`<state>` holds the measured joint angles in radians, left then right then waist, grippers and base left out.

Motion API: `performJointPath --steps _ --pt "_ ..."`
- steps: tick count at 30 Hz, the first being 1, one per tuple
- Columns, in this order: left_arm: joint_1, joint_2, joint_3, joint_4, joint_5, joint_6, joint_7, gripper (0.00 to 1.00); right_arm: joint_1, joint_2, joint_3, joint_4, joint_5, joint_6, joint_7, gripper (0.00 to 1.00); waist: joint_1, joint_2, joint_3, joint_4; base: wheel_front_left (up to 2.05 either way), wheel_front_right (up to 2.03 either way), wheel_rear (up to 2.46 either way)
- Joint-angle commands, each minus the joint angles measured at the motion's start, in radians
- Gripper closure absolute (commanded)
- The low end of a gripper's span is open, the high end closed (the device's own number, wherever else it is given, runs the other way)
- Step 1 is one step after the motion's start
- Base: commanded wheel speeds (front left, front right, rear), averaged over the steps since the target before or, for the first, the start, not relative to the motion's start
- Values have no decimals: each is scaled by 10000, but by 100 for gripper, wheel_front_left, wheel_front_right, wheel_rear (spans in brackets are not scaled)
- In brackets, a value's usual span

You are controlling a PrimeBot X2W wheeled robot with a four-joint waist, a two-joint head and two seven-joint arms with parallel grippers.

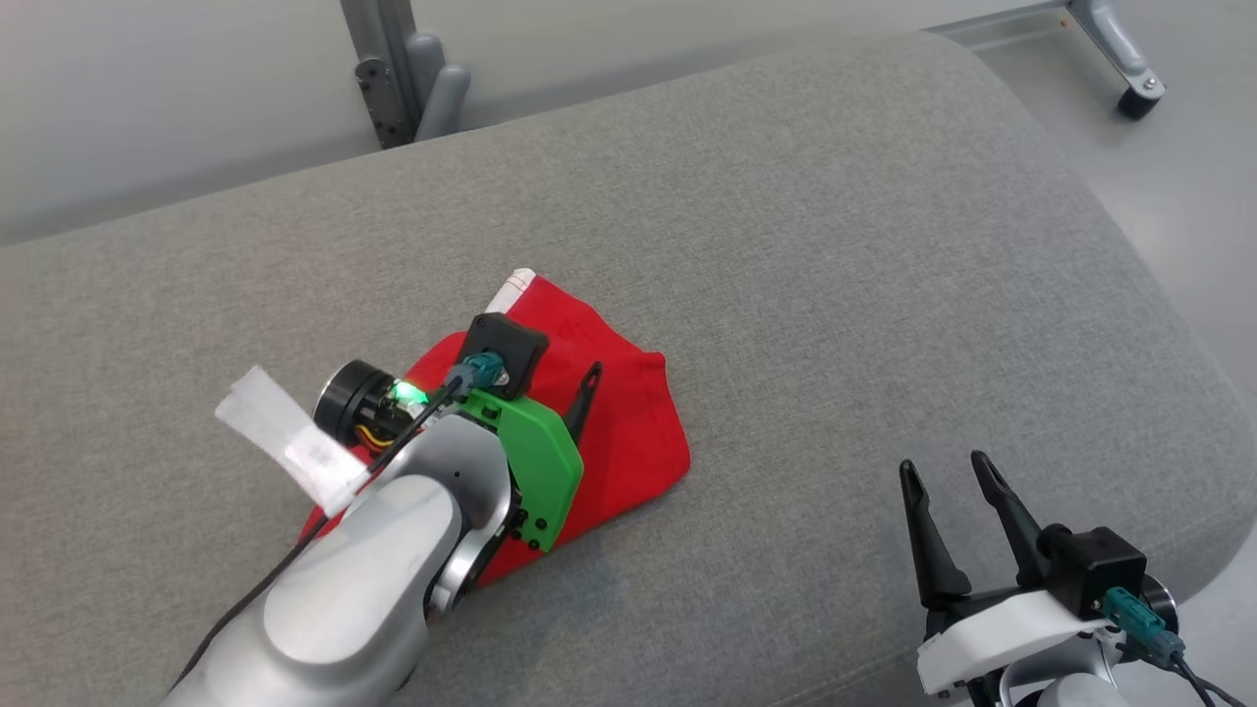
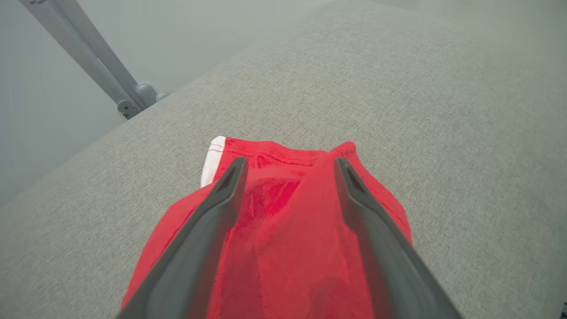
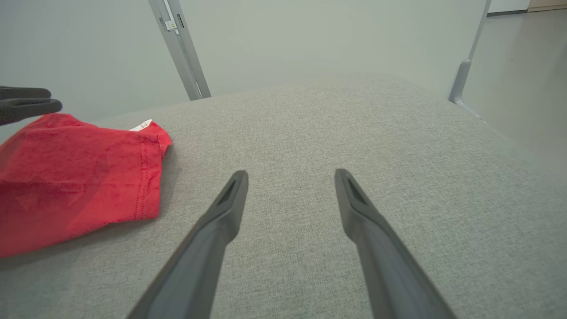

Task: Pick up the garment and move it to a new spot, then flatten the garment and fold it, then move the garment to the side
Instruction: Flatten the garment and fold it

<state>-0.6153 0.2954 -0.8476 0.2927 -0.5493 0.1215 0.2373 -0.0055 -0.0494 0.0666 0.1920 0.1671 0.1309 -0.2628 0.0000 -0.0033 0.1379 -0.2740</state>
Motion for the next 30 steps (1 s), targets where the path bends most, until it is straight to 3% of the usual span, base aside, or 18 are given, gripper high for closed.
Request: performJointPath --steps 1,9,11,12,20,23,26,30 --pt "-260 -55 -115 287 136 -143 65 0 -75 -23 0 -12 58 -3 -30 0 0 33 452 -457 0 0 0" --pt "-1088 -188 -549 1551 187 -1008 513 1 -73 -22 -95 50 277 -3 -30 0 0 33 695 -723 0 0 0" --pt "-1079 -160 -666 1711 125 -1146 675 71 -101 -23 -132 79 285 -3 -30 0 0 33 683 -700 0 0 0" --pt "-1058 -161 -737 1774 76 -1235 778 100 -134 -22 -145 95 287 -3 -30 0 0 33 669 -682 0 0 0" --pt "-806 -275 -764 1312 -426 -1685 817 100 -211 -23 -165 115 211 -3 -30 0 0 33 499 -546 0 0 0" --pt "-502 -363 -446 386 -1271 -1926 985 100 -156 -25 -209 94 164 -3 -30 0 0 33 444 -510 0 0 0" --pt "-219 -125 180 -1263 -2865 -2177 1643 100 -178 -25 -257 33 96 -3 -30 0 0 33 583 -458 0 0 0" --pt "-425 627 1239 -2072 -4074 -2042 2198 100 -379 -23 -239 -33 190 -3 -30 0 0 33 885 -475 0 0 0"
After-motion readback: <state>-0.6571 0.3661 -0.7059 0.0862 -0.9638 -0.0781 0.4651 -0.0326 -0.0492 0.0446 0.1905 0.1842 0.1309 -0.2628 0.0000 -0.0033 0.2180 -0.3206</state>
